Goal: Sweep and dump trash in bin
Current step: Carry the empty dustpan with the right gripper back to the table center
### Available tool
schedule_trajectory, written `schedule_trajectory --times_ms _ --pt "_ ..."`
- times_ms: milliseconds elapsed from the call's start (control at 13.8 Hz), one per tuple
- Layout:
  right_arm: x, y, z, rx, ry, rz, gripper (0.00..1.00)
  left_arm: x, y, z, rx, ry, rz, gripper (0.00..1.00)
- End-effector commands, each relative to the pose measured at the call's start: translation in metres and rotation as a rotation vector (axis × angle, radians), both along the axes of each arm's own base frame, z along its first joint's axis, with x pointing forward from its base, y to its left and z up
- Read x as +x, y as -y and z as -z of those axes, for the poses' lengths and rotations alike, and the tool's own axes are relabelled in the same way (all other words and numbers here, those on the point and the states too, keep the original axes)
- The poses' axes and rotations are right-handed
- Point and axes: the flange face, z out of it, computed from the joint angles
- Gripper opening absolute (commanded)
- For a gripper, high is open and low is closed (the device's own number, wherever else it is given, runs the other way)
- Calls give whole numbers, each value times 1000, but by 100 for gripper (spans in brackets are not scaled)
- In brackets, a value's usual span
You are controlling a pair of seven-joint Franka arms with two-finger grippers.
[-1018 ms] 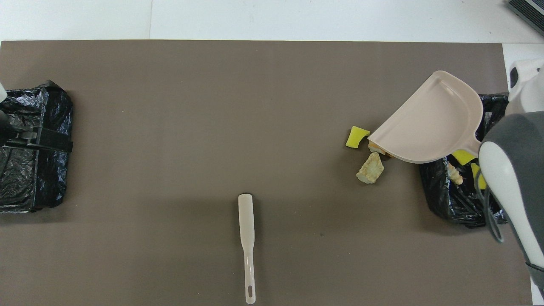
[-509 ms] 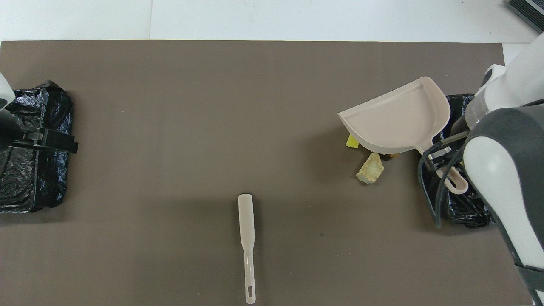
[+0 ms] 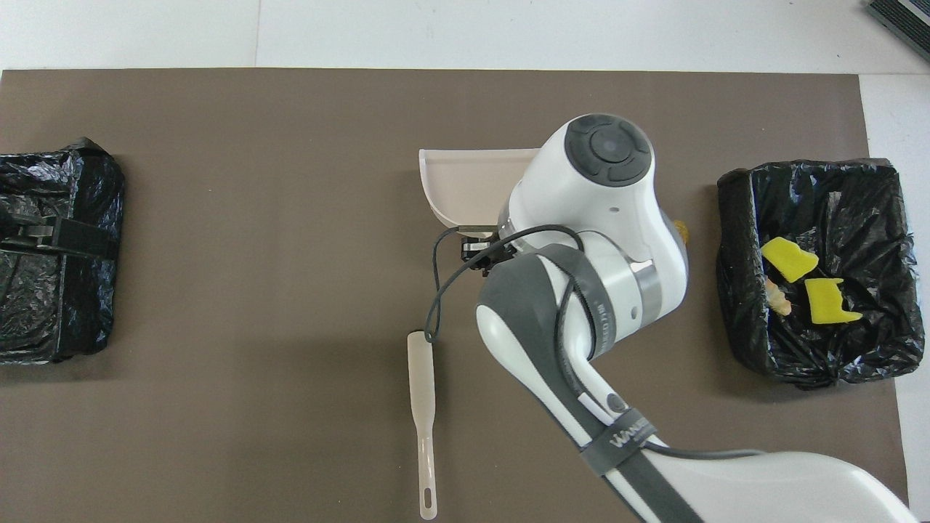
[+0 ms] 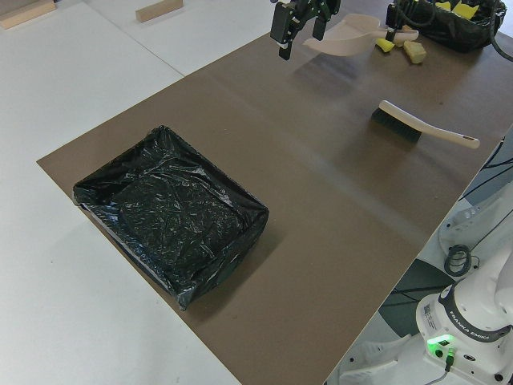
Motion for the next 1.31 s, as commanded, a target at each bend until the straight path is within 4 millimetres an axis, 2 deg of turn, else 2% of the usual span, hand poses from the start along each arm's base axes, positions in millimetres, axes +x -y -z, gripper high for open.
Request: schedule_trajectory --times_ms 0,73,145,218,363,582,1236 --pt "-2 -15 20 28 26 51 0 -2 -1 -4 17 14 8 100" --pt "-5 -33 30 40 44 50 0 -2 -1 -4 17 14 8 100" --pt "-6 -43 43 44 54 53 0 -2 -1 -4 17 14 8 100" --pt "-3 -45 51 49 63 57 0 -2 -1 -4 17 14 10 100" --pt "1 -46 52 62 89 61 0 -2 -1 -4 17 14 8 100" --pt "-2 -56 69 59 86 39 0 -2 -1 -4 17 14 8 100" --pt "2 -59 73 78 117 56 0 -2 -1 -4 17 14 8 100"
